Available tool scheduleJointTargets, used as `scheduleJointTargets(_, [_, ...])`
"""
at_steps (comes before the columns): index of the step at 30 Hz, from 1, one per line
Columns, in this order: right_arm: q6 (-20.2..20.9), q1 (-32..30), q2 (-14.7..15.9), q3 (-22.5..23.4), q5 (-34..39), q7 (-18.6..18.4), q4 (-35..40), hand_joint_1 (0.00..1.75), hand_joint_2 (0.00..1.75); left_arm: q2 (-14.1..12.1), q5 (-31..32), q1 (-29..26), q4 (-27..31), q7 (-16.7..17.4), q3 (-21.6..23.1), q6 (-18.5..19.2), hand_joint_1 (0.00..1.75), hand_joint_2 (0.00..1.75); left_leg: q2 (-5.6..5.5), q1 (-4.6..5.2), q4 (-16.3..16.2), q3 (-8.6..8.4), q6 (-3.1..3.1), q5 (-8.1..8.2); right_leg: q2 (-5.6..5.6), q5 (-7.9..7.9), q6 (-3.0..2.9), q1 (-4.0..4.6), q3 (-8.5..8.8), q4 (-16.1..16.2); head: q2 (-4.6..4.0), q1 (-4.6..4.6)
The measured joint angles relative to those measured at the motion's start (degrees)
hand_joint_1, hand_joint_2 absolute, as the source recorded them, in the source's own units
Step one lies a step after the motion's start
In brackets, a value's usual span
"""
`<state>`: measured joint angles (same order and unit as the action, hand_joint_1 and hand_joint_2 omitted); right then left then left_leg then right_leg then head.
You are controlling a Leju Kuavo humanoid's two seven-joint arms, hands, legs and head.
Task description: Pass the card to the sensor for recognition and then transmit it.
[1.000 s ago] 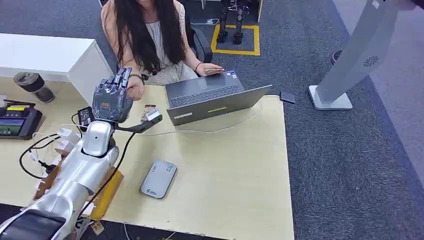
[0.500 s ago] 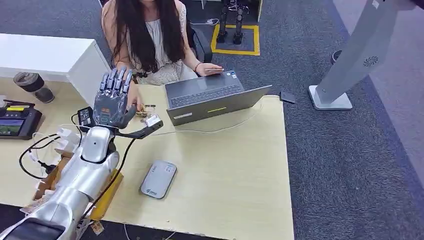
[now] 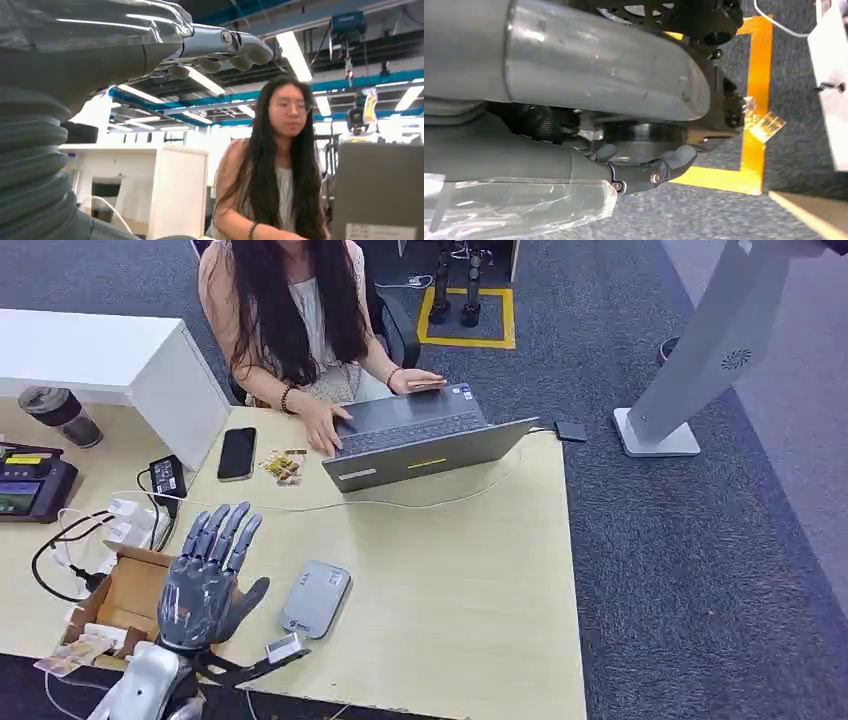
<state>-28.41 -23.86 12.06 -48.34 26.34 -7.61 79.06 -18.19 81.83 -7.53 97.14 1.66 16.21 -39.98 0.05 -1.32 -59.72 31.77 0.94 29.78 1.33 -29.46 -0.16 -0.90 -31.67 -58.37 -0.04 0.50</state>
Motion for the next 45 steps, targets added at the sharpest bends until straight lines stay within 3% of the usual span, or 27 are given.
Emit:
scheduleJointTargets(4, [-0.02,-2.28,-1.16,3.07,-1.03,0.0,1.22,0.0,0.0,-0.22,2.2,-9.09,10.14,-2.31,-2.49,-0.02,0.0,1.75,-0.02,0.01,0.0,-0.02,-0.04,0.03,-0.04,-0.01,0.01,0.0,0.04,0.02,0.0,0.0])
scheduleJointTargets(9, [0.0,-4.59,-2.1,6.03,-2.19,-0.39,2.99,0.0,0.0,-1.2,7.56,-16.56,18.1,2.56,-2.4,0.0,0.0,1.75,-0.05,0.01,-0.01,-0.03,-0.06,0.04,-0.11,-0.02,0.02,0.0,0.06,0.04,0.0,0.0])
scheduleJointTargets(12, [0.0,-5.44,-2.43,6.9,-2.29,-0.42,3.8,0.0,0.0,-1.66,8.02,-18.63,20.52,2.89,-2.38,0.0,0.0,1.75,-0.06,0.0,0.0,-0.05,-0.06,0.03,-0.14,-0.01,0.02,0.0,0.11,0.03,0.0,0.0])
scheduleJointTargets(20, [0.0,-6.42,-2.69,7.6,-2.91,-0.68,5.0,0.0,0.0,-2.27,8.2,-20.54,23.09,4.01,-2.34,0.0,0.0,1.75,-0.07,0.0,0.0,-0.12,-0.06,0.03,-0.15,0.0,0.01,0.0,0.21,0.02,0.0,0.02])
scheduleJointTargets(24, [-0.02,-7.32,-2.67,8.13,-4.94,-2.8,6.31,0.0,0.0,-3.45,8.2,-21.53,23.09,6.36,-2.31,0.0,0.0,1.75,-0.09,0.0,0.0,-0.12,-0.06,0.03,-0.15,0.0,0.01,0.01,0.21,0.02,0.0,0.0])
scheduleJointTargets(29, [-0.02,-8.65,-2.67,8.72,-6.36,-4.57,8.41,0.0,0.0,-3.82,7.82,-23.48,23.03,6.67,-2.31,0.0,0.0,1.75,-0.09,0.0,0.0,-0.11,-0.07,0.04,-0.15,-0.01,0.02,0.0,0.18,0.03,0.0,0.02])
scheduleJointTargets(34, [0.0,-9.33,-2.95,9.4,-7.19,-3.76,8.94,0.0,0.0,-4.22,8.11,-24.16,23.0,8.57,-2.31,0.0,0.0,1.75,-0.09,0.0,0.0,-0.12,-0.07,0.04,-0.15,-0.02,0.03,0.0,0.13,0.03,0.0,0.0])
scheduleJointTargets(45, [0.0,-10.6,-3.95,10.88,-9.05,-2.82,9.16,0.0,0.0,-4.68,8.17,-26.35,23.0,8.59,-2.34,0.0,0.0,1.75,-0.09,0.0,0.0,-0.13,-0.07,0.04,-0.16,-0.02,0.03,0.0,0.15,0.03,0.0,0.0])
